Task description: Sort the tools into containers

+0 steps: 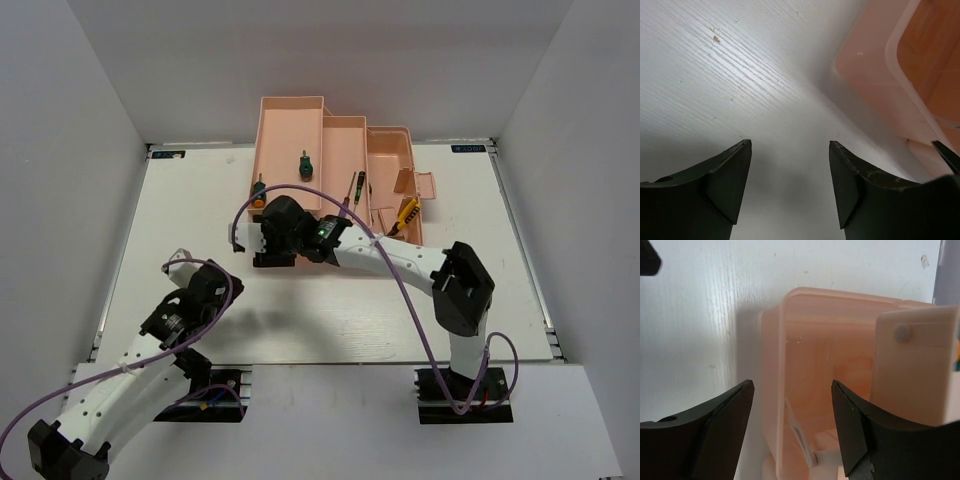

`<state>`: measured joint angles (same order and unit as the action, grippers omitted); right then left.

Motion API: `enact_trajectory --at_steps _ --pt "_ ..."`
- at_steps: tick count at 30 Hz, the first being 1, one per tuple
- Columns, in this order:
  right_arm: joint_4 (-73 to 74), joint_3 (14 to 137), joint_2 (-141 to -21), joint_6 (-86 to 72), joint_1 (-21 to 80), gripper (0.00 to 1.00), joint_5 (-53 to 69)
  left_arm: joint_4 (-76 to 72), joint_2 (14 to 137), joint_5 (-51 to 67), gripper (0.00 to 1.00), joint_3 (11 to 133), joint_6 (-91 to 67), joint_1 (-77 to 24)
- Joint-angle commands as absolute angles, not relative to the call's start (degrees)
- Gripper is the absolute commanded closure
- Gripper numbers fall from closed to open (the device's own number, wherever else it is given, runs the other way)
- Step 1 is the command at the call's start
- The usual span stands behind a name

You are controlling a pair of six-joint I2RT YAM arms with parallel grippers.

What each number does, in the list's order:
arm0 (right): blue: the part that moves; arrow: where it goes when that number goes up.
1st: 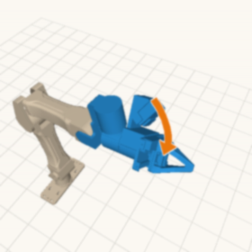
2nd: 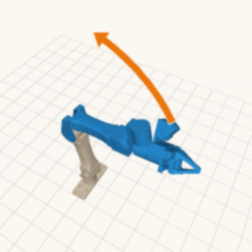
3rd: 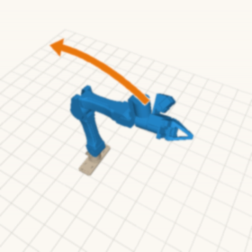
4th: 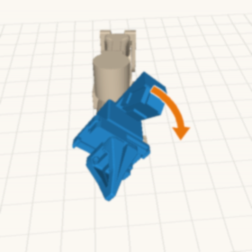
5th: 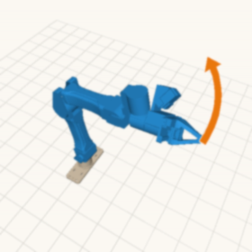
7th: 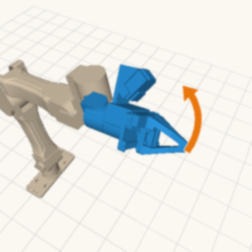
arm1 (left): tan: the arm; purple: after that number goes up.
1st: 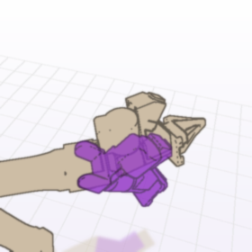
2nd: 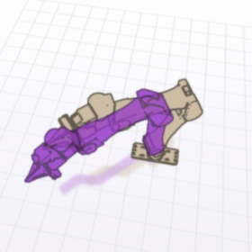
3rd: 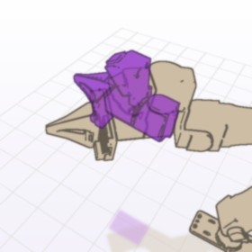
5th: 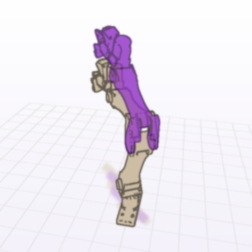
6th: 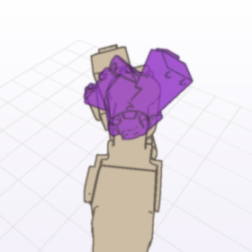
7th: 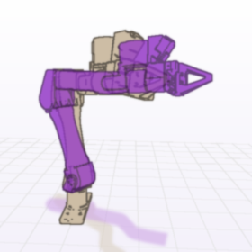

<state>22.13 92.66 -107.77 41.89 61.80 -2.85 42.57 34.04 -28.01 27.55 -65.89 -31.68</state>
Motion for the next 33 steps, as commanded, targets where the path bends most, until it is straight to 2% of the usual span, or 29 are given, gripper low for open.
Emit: enact_trajectory --at_steps 1,6,10,12,13,15,16,18,19,23,25,29,33 --pt "17.1 91.3 -110.8 44.5 61.8 0.30 -7.1 41.1 34.6 -28.2 0.27 27.2 -67.9 -31.6" --pt "15.0 90.8 -113.3 45.4 61.7 0.30 -8.1 40.0 34.6 -27.7 0.27 26.6 -67.9 -31.6" --pt "15.8 90.1 -113.3 45.1 61.8 0.34 -7.3 38.1 34.6 -27.2 0.27 25.3 -67.9 -31.6" --pt "15.8 90.1 -113.3 45.3 61.6 0.39 -7.3 35.3 34.6 -25.8 0.29 23.8 -67.3 -31.6" --pt "16.1 89.9 -113.2 45.2 61.6 0.46 -7.2 33.9 35.2 -25.1 0.36 22.4 -67.3 -31.6" --pt "16.1 89.8 -112.9 45.0 61.5 0.59 -7.2 27.9 35.2 -21.9 0.42 20.8 -64.6 -31.6" --pt "16.3 89.6 -112.8 45.0 61.6 0.74 -7.3 25.2 35.2 -20.5 0.43 18.8 -63.5 -31.6" --pt "16.6 89.6 -112.2 44.7 61.5 0.87 -7.1 19.8 35.2 -16.0 0.43 16.9 -60.0 -31.6" --pt "16.6 89.7 -111.6 44.6 61.5 0.99 -7.1 14.9 35.7 -14.7 0.43 15.1 -59.4 -31.6" --pt "17.0 89.7 -109.4 44.0 61.3 1.00 -7.6 7.5 37.6 -9.9 0.30 13.4 -56.6 -31.6" --pt "17.3 89.9 -107.9 43.6 61.3 1.00 -7.6 6.9 40.0 -9.9 0.29 14.1 -54.9 -31.6" --pt "19.2 91.3 -105.2 42.5 60.7 1.00 -7.5 6.3 42.0 -9.4 0.29 14.6 -52.9 -31.6" --pt "21.2 93.4 -102.8 41.3 60.5 1.00 -6.9 4.3 40.7 -9.4 0.37 13.3 -50.6 -31.6"
